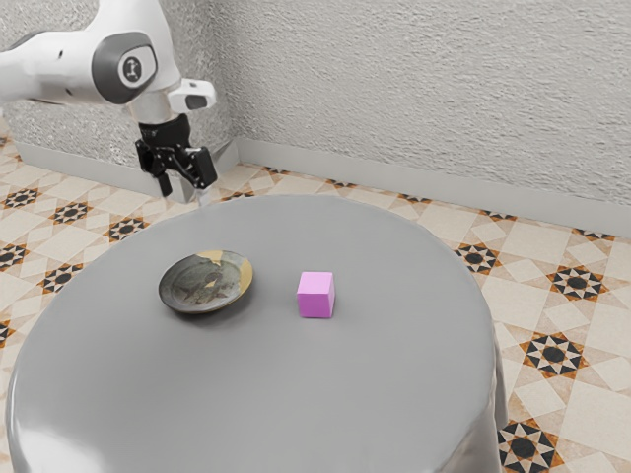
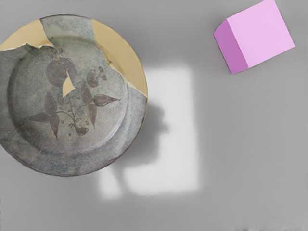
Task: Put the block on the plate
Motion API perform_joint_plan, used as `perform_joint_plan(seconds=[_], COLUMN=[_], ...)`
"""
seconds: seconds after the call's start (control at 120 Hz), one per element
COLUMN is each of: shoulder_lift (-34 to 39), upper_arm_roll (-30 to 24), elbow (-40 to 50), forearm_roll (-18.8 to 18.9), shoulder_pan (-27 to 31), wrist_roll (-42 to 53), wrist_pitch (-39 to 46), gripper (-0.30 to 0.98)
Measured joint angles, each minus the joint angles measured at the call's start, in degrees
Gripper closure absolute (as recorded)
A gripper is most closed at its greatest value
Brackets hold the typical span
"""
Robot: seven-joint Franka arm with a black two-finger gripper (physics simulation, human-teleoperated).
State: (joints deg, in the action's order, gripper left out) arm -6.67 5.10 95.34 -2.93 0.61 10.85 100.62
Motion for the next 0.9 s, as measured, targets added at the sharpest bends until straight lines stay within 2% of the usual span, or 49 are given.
perform_joint_plan(seconds=[0.142,0.292,0.408,0.617,0.9], shoulder_lift=[-1.4,-5.7,-10.8,-21.1,-33.6], upper_arm_roll=[0.2,3.6,6.2,11.7,14.3], elbow=[-0.6,-1.2,-5.6,-13.5,-22.0], forearm_roll=[0.2,-0.1,-0.5,-3.3,-10.4], shoulder_pan=[-1.3,-8.7,-13.3,-21.0,-22.6], wrist_roll=[0.6,0.7,-0.5,-7.7,-22.2], wrist_pitch=[0.2,2.2,3.4,4.9,7.4], gripper=[0.00,0.00,0.00,0.00,0.00])
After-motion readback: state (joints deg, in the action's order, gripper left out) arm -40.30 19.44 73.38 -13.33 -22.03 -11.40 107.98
